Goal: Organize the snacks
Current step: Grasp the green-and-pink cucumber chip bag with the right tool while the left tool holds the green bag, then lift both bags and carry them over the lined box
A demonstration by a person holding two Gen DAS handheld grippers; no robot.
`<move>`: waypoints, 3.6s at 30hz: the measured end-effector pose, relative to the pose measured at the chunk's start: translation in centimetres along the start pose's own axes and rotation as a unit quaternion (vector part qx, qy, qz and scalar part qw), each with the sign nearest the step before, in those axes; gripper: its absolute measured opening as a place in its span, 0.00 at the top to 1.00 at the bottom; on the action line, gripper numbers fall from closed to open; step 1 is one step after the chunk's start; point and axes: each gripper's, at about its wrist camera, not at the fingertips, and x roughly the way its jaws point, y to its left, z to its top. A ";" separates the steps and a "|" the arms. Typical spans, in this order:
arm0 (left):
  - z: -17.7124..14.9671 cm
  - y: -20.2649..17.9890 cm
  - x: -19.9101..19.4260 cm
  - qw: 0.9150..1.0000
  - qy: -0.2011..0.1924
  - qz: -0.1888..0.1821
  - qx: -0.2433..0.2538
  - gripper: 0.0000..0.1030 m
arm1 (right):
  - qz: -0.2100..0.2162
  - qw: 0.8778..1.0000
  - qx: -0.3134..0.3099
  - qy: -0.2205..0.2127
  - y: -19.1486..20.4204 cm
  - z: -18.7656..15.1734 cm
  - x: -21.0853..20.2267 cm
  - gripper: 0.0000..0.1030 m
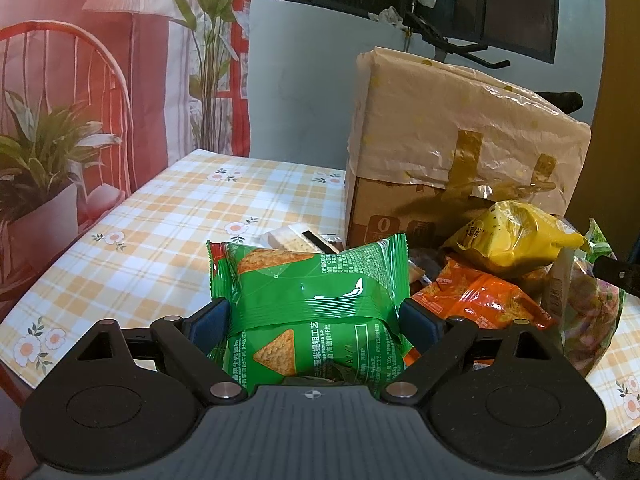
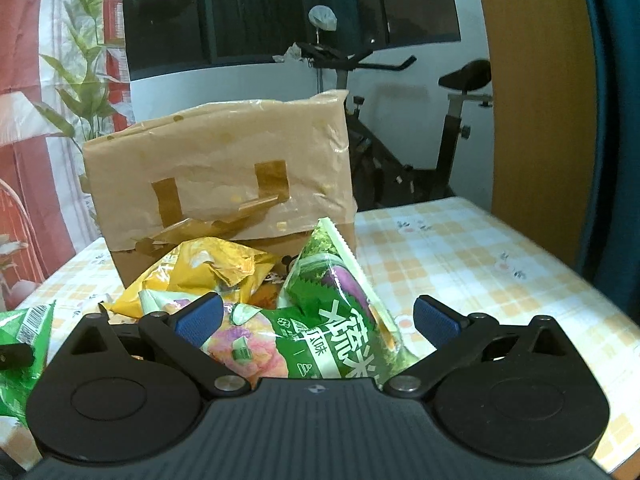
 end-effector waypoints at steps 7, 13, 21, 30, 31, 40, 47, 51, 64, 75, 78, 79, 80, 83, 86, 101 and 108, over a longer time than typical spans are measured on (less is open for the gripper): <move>0.0 0.1 0.0 1.000 0.002 -0.001 -0.001 0.10 | 0.070 0.995 -0.072 0.004 0.7 0.6 -0.5 0.00; -0.1 0.0 0.2 1.000 0.004 -0.003 -0.001 0.10 | 0.101 0.979 -0.179 0.020 0.6 0.2 -0.3 0.00; -0.1 -0.1 0.3 1.000 0.005 -0.004 0.001 0.10 | 0.155 0.963 -0.216 0.054 -0.5 -0.6 1.1 0.00; 0.0 -0.1 0.5 1.000 0.009 -0.007 0.001 0.10 | 0.154 0.961 -0.223 0.063 -0.4 -1.5 3.1 0.00; 0.0 -0.1 0.6 1.000 0.010 -0.007 0.001 0.10 | 0.153 0.961 -0.225 0.060 -0.4 -1.7 3.2 0.00; 0.0 0.0 0.3 1.000 0.005 -0.007 -0.001 0.10 | 0.144 0.963 -0.223 0.048 -0.3 -2.4 3.1 0.09; 0.1 0.0 0.0 1.000 -0.001 -0.008 -0.002 0.10 | 0.144 0.968 -0.201 0.043 -1.0 -1.9 1.8 0.21; 0.3 0.0 -0.1 1.000 -0.005 -0.005 -0.002 0.10 | 0.138 0.970 -0.196 0.031 -1.2 -0.9 1.0 0.21; 0.7 0.1 -0.7 1.000 -0.020 0.001 -0.006 0.10 | 0.083 0.975 -0.204 0.040 -2.6 -0.6 0.7 0.21; 3.4 1.0 -2.7 0.997 -0.073 0.018 -0.015 0.10 | 0.088 0.978 -0.190 -0.011 -2.8 2.3 -0.8 0.21; 4.3 1.4 -3.3 0.996 -0.088 0.016 -0.017 0.10 | 0.091 0.976 -0.194 -0.028 -2.4 3.3 -1.1 0.21; 4.6 1.5 -3.5 0.995 -0.094 0.016 -0.018 0.10 | 0.092 0.976 -0.196 -0.034 -2.2 3.7 -1.1 0.21; 4.9 1.6 -3.6 0.995 -0.099 0.016 -0.018 0.10 | 0.093 0.975 -0.197 -0.040 -2.1 4.0 -1.2 0.21; 5.6 1.5 -3.7 0.993 -0.112 0.021 -0.013 0.09 | 0.097 0.973 -0.201 -0.056 -1.7 4.9 -1.4 0.21; 6.4 1.4 -3.7 0.993 -0.114 0.023 -0.014 0.09 | 0.100 0.971 -0.207 -0.071 -1.4 5.9 -1.4 0.21; 11.5 0.3 -1.2 0.994 -0.106 0.003 -0.008 0.08 | 0.124 0.963 -0.210 -0.113 0.5 11.1 0.2 0.21; 13.6 -0.1 0.1 0.994 -0.109 -0.011 -0.001 0.08 | 0.124 0.962 -0.212 -0.120 0.8 13.5 1.5 0.21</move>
